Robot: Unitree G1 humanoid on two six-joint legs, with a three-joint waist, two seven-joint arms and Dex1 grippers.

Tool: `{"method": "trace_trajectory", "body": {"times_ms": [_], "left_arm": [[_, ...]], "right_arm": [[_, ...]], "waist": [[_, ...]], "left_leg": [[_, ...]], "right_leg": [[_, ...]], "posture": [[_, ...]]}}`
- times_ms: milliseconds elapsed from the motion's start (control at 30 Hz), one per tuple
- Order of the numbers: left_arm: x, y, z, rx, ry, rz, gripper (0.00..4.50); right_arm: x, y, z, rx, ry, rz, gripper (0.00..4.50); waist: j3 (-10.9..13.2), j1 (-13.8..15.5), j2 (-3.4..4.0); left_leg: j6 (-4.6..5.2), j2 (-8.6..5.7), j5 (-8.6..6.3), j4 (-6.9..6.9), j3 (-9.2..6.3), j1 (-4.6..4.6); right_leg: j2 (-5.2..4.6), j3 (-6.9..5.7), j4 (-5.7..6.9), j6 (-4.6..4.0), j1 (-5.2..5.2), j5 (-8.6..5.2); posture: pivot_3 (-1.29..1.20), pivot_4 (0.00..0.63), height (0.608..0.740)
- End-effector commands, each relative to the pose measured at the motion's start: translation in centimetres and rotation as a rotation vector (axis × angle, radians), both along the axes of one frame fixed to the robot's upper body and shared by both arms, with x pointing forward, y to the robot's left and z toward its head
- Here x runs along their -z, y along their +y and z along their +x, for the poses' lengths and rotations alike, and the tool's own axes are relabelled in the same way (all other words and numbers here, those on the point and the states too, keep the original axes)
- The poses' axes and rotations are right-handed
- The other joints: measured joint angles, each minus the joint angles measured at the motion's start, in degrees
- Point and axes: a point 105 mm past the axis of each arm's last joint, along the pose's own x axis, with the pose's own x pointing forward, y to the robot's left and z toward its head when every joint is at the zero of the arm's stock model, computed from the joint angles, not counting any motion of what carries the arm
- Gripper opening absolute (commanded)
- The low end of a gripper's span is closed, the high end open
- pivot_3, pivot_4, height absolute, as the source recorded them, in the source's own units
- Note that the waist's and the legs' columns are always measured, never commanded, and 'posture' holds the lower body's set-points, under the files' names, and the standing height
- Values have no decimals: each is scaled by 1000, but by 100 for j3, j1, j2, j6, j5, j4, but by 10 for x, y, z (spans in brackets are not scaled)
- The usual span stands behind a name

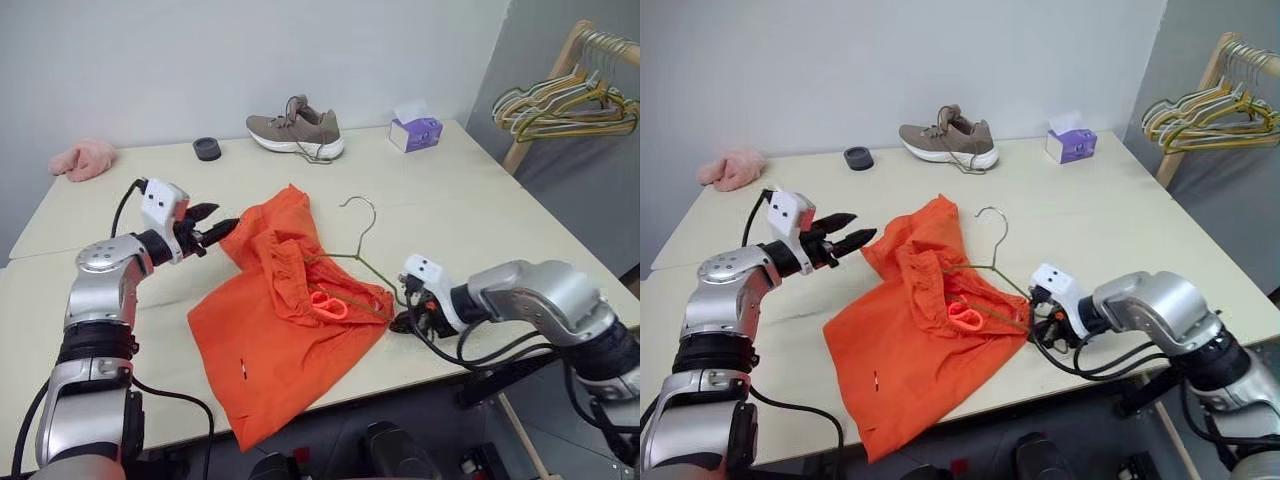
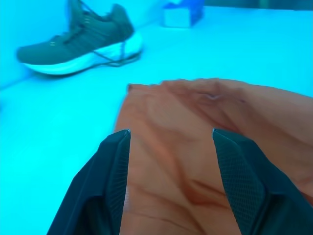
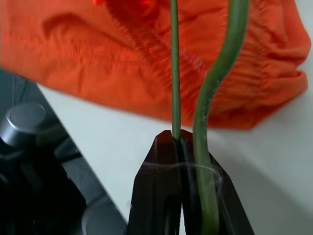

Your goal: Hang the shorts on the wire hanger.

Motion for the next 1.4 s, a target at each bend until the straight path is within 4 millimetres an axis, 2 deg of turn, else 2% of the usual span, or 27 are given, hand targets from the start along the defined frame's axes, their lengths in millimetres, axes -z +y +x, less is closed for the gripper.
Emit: {"method": "trace_trajectory", "body": {"times_ms": [33, 133, 267, 367, 433, 533, 600, 767, 867, 1000, 1167, 1267, 1400], "left_arm": [[-17, 4, 1, -13, -69, -2, 2809], [-15, 4, -1, -8, -69, 4, 2809], [-15, 4, -1, -12, -76, 4, 2809], [-17, 4, 0, -15, -84, 7, 2809], [-19, 6, 1, -27, -94, 10, 2809], [-20, 8, 1, -40, -101, 16, 2809], [-19, 8, 2, -43, -104, 18, 2809], [-19, 8, 2, -49, -109, 21, 2809], [-17, 6, 3, -50, -111, 23, 2809], [-18, 3, 5, -43, -117, 22, 2809], [-22, 0, 7, -38, -132, 12, 2809], [-25, 1, 8, -51, -144, -16, 2809], [-32, 3, 3, -29, -145, -59, 2809]], "right_arm": [[-7, 0, 23, 86, -102, -6, 0], [-12, 14, 21, 73, -98, 52, 0], [-30, 26, 39, 131, -263, 127, 0], [-45, 27, 42, 98, -387, 153, 0], [-52, 22, 31, 36, -430, 133, 0], [-52, 14, 4, -72, -408, 99, 0], [-55, 8, -3, -78, -414, 96, 0], [-64, 3, -6, -42, -462, 105, 0], [-60, 8, -6, -23, -442, 107, 0], [-41, 15, 5, 20, -311, 86, 0], [-35, 30, 24, 81, -197, 131, 0], [-42, 39, 32, 86, -233, 159, 0], [-56, 33, 40, 11, -478, 73, 0]], "waist": [[0, 1, 0], [-2, 5, 1], [-2, 1, 2], [-3, 1, 2], [-3, 15, 2], [-4, 42, 0], [-5, 32, -1], [-4, -6, -1], [-4, 8, -1], [-5, 7, -2], [-5, 4, -1], [-5, 4, -1], [-5, 19, -1]], "left_leg": [[0, -1, 0, 1, -1, -2], [-1, -3, 0, 5, -9, -15], [-1, -3, 1, 7, -20, -18], [-1, -3, 1, 13, -21, -18], [-1, -4, 0, 19, -22, -22], [-1, -7, 0, 23, -36, -33], [-1, -5, -1, 23, -43, -34], [-1, 1, -1, 43, -44, -30], [-1, 3, 0, 62, -48, -30], [-1, 0, -1, 67, -45, -32], [-1, 0, -1, 69, -45, -32], [-1, -1, 0, 69, -48, -32], [-1, -4, -1, 70, -50, -39]], "right_leg": [[-3, 1, 0, 0, 0, 1], [-9, 0, 1, 0, -6, 2], [-10, -7, 7, -2, -8, 3], [-10, -9, 9, -2, -7, 5], [-10, -12, 8, -1, -7, 6], [-13, -26, 0, -1, -6, 6], [-13, -30, -1, -1, -5, 6], [-3, -27, 14, -11, -2, 12], [3, -27, 19, -11, 4, 14], [2, -25, 18, -10, 5, 16], [1, -24, 20, -8, 4, 18], [0, -26, 28, -8, 3, 18], [-5, -31, 29, -8, -2, 18]], "posture": [[-260, 43, 740], [-253, 37, 740], [-253, 35, 740], [-247, 36, 740], [-247, 37, 740], [-247, 40, 740], [-246, 42, 740], [-247, 44, 740], [-253, 47, 740], [-260, 47, 740], [-255, 42, 740], [-248, 40, 740], [-246, 35, 740]]}}
